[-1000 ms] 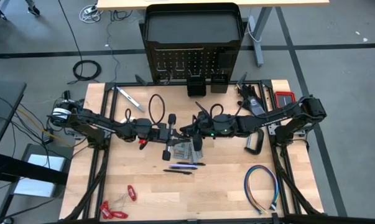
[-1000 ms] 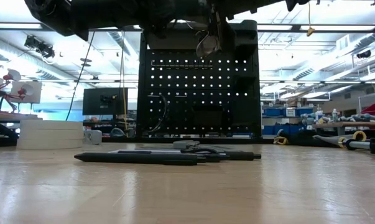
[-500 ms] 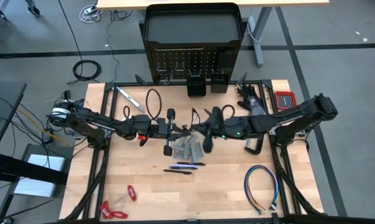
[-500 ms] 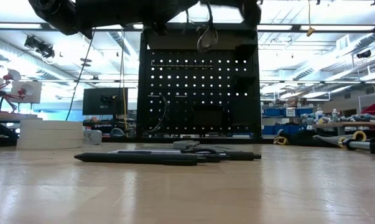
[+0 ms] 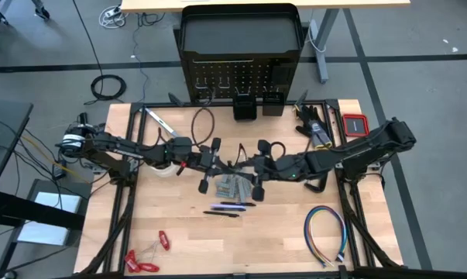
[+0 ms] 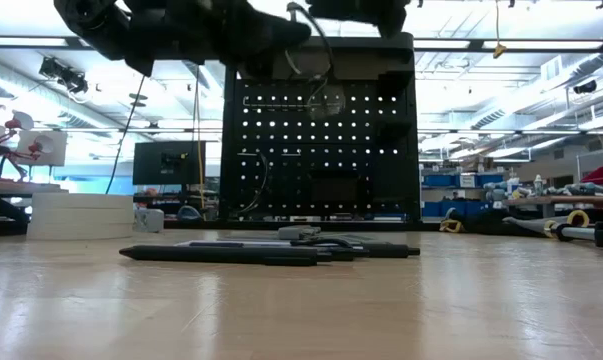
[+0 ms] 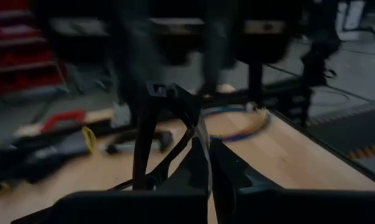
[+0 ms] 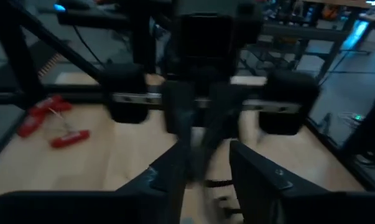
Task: Hang tools onto peg board
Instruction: Hang the black safety glasses on the peg board
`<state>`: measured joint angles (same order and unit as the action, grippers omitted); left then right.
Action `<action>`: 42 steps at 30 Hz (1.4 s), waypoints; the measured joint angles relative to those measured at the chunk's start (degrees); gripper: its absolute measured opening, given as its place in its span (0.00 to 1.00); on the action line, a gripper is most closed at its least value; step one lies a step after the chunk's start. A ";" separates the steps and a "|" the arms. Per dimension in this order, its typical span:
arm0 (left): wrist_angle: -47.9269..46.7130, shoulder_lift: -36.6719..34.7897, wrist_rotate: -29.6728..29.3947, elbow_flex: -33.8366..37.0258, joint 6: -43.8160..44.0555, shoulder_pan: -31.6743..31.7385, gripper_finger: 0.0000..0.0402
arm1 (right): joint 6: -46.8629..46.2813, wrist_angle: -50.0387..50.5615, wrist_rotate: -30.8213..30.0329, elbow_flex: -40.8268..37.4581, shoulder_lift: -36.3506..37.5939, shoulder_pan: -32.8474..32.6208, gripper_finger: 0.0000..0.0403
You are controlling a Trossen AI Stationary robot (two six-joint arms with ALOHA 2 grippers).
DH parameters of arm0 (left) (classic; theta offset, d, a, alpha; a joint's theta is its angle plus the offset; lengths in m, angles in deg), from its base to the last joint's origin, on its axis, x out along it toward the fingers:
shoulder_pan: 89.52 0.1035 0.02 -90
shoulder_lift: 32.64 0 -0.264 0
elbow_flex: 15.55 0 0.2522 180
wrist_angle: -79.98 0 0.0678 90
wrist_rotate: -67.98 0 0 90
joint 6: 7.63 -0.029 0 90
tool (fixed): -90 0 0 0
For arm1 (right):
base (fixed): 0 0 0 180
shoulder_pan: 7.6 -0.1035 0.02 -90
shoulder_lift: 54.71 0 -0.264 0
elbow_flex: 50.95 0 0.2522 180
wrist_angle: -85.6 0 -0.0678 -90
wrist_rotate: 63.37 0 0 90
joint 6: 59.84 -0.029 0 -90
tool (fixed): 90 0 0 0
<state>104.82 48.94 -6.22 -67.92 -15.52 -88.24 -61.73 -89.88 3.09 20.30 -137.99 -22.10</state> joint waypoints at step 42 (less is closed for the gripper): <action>-12.14 -0.78 -8.94 0.15 -5.24 -0.19 0.21 | -6.99 -0.91 14.54 0.37 -6.60 4.68 0.07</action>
<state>92.69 48.16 -15.15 -67.77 -20.76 -88.43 -68.72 -90.79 17.62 20.68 -144.59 -17.42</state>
